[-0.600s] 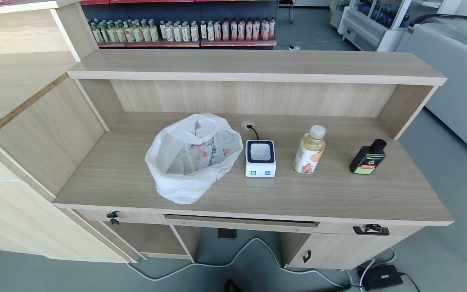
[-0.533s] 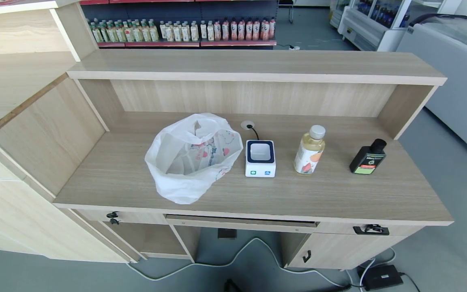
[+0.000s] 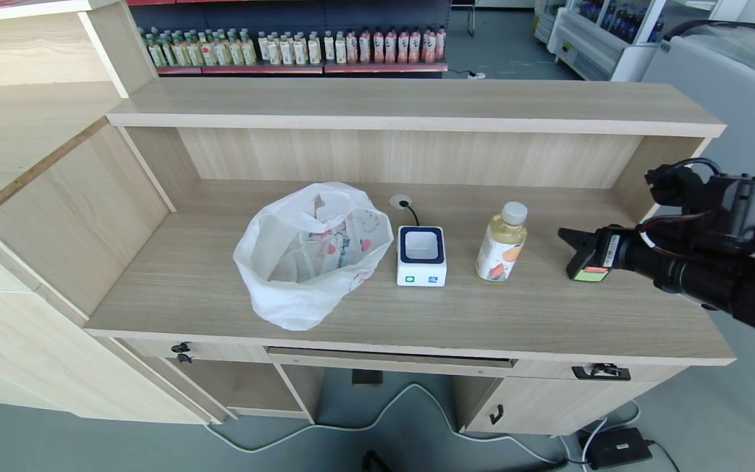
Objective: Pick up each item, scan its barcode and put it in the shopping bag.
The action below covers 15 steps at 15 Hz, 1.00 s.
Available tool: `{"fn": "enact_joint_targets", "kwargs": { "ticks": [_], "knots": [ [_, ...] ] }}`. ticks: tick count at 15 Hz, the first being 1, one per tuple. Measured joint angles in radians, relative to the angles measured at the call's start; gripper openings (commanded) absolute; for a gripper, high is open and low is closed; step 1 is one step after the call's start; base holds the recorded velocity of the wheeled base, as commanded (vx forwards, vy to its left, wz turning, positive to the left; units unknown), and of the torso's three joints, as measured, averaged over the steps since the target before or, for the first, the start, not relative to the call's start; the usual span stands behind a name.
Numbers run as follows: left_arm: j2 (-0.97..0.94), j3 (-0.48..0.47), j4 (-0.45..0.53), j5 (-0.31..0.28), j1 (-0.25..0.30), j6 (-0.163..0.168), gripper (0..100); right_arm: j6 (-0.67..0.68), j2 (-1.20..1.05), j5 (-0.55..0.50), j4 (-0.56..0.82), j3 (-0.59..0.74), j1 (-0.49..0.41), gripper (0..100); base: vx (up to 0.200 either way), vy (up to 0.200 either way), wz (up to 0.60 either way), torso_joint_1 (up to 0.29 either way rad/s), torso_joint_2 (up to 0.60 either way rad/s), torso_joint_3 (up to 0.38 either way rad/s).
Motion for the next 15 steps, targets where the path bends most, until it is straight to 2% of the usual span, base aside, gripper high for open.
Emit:
{"fn": "enact_joint_targets", "kwargs": {
  "ticks": [4,6,11,15],
  "knots": [
    [0.0,0.0,0.0,0.0,0.0,0.0,100,-0.001,0.14,-0.011,-0.068,-0.025,0.089,100,0.0,0.0,0.0,0.0,0.0,0.0],
    [0.0,0.0,0.0,0.0,0.0,0.0,100,-0.002,0.196,-0.053,-0.148,-0.05,0.102,100,0.0,0.0,0.0,0.0,0.0,0.0],
    [0.0,0.0,0.0,0.0,0.0,0.0,100,-0.001,0.287,-0.085,-0.192,-0.071,0.127,100,0.0,0.0,0.0,0.0,0.0,0.0],
    [0.0,0.0,0.0,0.0,0.0,0.0,100,0.002,0.371,-0.135,-0.339,-0.082,0.167,100,0.0,0.0,0.0,0.0,0.0,0.0]
  ]
}}
